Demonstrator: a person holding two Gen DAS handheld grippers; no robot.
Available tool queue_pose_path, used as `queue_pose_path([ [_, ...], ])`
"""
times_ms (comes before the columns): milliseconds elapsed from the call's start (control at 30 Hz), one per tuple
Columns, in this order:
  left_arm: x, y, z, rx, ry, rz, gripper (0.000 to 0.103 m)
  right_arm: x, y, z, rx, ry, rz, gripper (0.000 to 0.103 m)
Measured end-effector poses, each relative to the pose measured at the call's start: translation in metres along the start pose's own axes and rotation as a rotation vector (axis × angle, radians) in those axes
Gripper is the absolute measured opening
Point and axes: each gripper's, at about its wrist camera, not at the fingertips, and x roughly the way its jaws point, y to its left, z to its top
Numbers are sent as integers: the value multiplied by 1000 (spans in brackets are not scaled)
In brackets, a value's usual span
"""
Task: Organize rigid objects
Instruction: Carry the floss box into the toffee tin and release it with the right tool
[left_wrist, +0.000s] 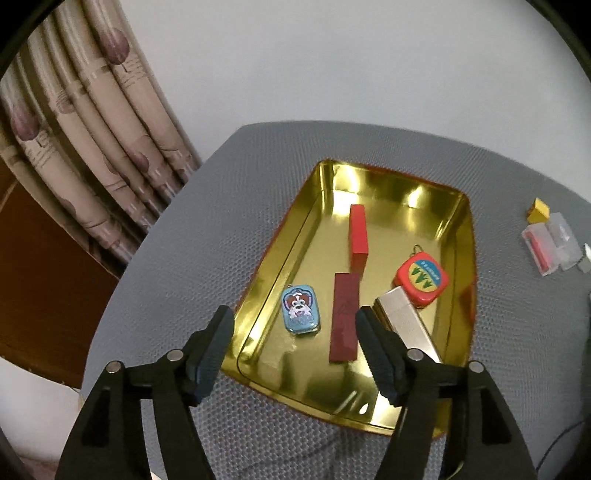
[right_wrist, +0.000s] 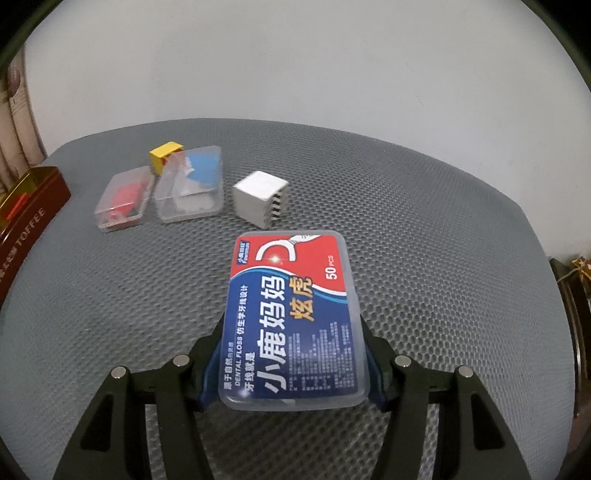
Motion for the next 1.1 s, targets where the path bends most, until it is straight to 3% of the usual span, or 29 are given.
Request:
queue_pose_path([
  [233, -6, 8, -14, -74, -24, -9, 74, -33, 59, 17, -55, -58, 110, 62],
  [300, -6, 12, -19, -81, -40, 10, 77, -47, 102, 29, -111, -75, 178, 62],
  [367, -5, 16, -22, -92, -35, 23, 77, -50, 118, 32, -128, -78, 206, 62],
  [400, -6, 17, -22, -90, -36, 16, 77, -54, 149, 40, -162, -76, 262, 62],
  [433, -9, 18, -22, -86, -46, 9, 78, -54, 149, 40, -162, -76, 262, 62],
  [567, -17, 25, -21, -107, -74, 10, 88, -62, 216, 51, -247, -81, 340, 62],
  [667, -18, 32, -19, -115, -79, 36, 88, -64, 259, 65, -315, -86, 362, 62],
  [800, -17, 41, -17, -146, -69, 4, 88, -68, 301, 75, -385, -95, 374, 62],
  [1100, -11, 65, -17, -202, -49, 16, 90, -62, 334, 89, -476, -75, 365, 62],
])
